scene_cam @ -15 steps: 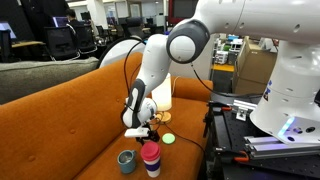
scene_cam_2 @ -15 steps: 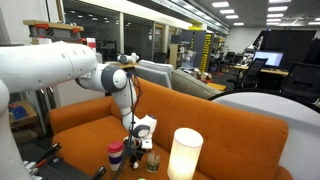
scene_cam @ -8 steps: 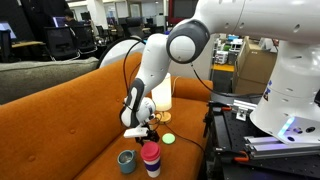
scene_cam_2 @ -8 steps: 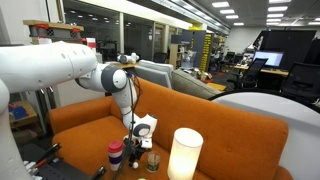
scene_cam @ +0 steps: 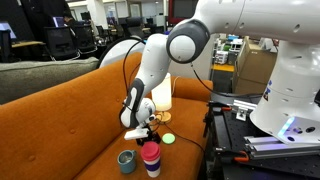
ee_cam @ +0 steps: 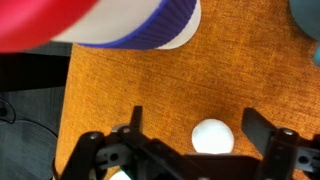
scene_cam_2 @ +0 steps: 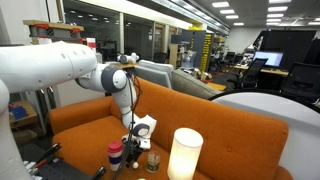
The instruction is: Put the white ball in the jar near the lamp
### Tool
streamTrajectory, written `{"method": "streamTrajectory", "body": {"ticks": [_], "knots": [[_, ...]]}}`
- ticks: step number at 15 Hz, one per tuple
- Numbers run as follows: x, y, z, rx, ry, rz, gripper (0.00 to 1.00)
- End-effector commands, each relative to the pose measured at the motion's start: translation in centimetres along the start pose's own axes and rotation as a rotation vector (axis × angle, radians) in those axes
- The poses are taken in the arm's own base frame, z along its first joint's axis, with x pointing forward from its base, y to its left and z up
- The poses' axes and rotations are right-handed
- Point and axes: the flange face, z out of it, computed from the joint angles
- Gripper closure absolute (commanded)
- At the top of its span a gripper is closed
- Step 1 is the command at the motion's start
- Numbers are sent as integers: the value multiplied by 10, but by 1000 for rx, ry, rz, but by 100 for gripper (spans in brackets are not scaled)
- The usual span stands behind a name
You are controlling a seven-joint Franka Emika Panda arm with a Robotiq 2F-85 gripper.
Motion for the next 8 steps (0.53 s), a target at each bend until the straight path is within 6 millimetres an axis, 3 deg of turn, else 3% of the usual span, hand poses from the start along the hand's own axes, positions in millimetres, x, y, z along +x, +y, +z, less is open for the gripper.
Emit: {"method": "streamTrajectory", "body": {"ticks": [1,8], "knots": [[7,-4,-8,-6,-13,12,0],[19,-8,-17,11,-4,13,0]]}}
